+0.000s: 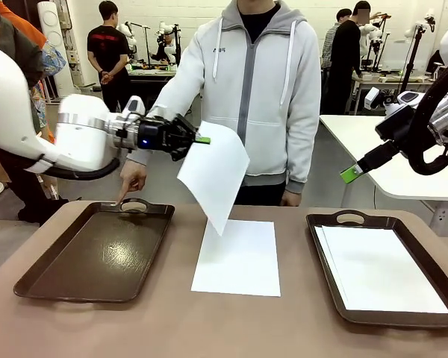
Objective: Sort the A4 documents.
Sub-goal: Place the A4 Paper in the designated Handle tray.
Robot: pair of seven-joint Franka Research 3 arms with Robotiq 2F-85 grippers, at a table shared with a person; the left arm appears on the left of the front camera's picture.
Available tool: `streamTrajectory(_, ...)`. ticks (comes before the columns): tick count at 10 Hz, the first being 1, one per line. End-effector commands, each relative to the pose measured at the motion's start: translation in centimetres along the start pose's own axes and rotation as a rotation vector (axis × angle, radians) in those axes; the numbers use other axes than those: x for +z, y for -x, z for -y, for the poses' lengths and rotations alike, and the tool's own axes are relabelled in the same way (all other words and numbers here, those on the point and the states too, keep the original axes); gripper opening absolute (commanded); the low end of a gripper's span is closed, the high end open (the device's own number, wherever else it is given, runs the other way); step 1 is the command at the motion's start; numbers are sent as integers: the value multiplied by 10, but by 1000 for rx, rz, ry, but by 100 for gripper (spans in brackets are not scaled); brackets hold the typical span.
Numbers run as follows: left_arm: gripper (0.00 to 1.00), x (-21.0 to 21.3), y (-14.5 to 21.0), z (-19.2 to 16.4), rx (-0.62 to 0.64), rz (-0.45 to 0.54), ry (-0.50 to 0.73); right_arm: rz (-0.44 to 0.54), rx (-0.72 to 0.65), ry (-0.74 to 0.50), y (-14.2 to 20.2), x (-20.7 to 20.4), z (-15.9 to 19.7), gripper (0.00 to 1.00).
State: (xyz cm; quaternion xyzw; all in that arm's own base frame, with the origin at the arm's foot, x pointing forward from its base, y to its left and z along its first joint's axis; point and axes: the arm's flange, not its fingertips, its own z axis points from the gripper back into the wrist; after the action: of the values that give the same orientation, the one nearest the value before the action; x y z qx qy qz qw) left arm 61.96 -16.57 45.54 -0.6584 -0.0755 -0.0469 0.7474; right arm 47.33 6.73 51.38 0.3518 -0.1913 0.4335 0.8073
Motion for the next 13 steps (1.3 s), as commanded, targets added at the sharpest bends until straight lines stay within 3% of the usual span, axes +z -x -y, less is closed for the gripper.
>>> streamTrajectory(1, 1, 44, 27, 6, 0, -1, 8, 0, 1, -1, 0, -1, 0, 100)
streamTrajectory(6, 1, 151, 80, -15, 68, 90, -70, 0, 1, -1, 0, -1, 0, 100)
streamTrajectory(9, 1, 171, 76, -60, 22, 72, 7, 0, 1, -1, 0, -1, 0, 100)
streamTrajectory(13, 1, 191, 66, -98, 61, 52, 11, 0, 1, -1, 0, -1, 0, 100)
